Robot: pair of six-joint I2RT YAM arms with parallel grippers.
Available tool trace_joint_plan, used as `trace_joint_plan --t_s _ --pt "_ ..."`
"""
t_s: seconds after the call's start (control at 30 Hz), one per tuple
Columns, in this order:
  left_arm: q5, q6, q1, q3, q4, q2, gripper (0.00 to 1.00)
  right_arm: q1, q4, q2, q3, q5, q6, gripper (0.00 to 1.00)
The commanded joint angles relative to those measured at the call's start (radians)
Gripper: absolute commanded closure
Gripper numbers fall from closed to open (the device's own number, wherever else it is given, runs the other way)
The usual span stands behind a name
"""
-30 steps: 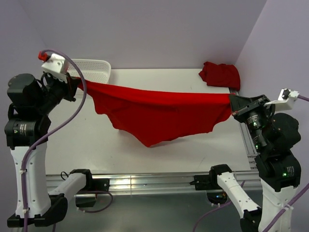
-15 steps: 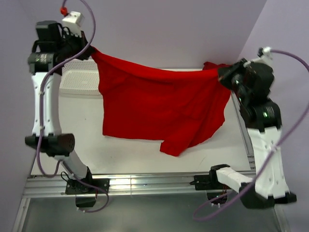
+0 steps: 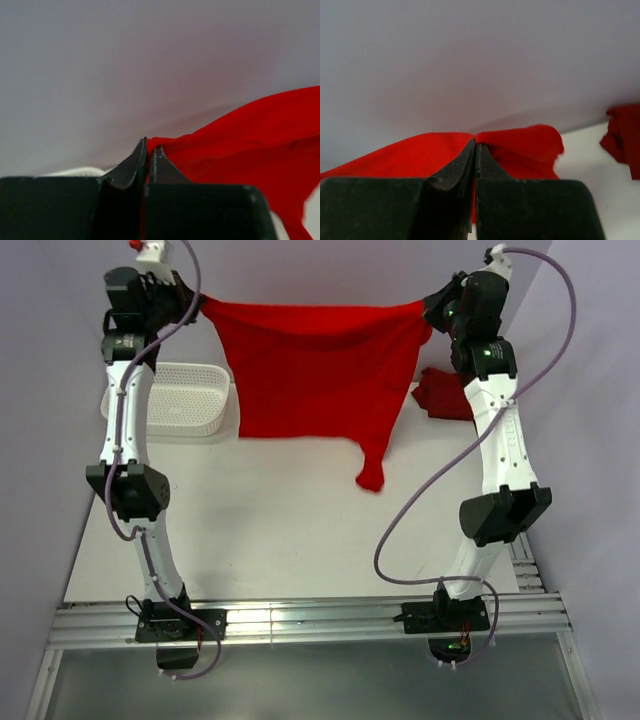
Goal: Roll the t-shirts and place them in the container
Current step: Flatten the tshirt
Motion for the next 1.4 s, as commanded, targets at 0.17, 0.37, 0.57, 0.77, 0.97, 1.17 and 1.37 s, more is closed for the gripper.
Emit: trace_joint_plan --t_s 0.17,0.37,0.57,0.77,0.97,1.17,1.37 --pt "0.106 0.034 0.126 -0.194 0.106 -0.296 1.00 -0.040 0.215 -0.460 -0.439 0.082 0.021 1.00" --pt "0.150 0.372 0.129 -0.651 -0.230 -0.465 1.00 -0.048 0.172 -0.725 -1.029 0.134 0.156 1.00" --pt "-0.005 0.614 0.126 -1.182 -0.338 -0.533 1.00 -0.054 0.145 -0.819 -1.467 0.105 0.250 1.00" --pt "-0.127 0.699 0.123 -1.450 -0.288 -0.485 1.00 -0.057 0.220 -0.698 -1.674 0.079 0.288 1.00" --pt "-0.167 0.716 0.123 -1.523 -0.246 -0.445 1.00 -0.060 0.218 -0.635 -1.656 0.099 0.279 1.00" --pt "-0.146 0.731 0.124 -1.538 -0.283 -0.477 1.00 -0.060 0.165 -0.654 -1.633 0.119 0.261 1.00" --pt "-0.131 0.772 0.124 -1.532 -0.355 -0.585 1.00 -0.062 0.060 -0.796 -1.605 0.145 0.239 1.00"
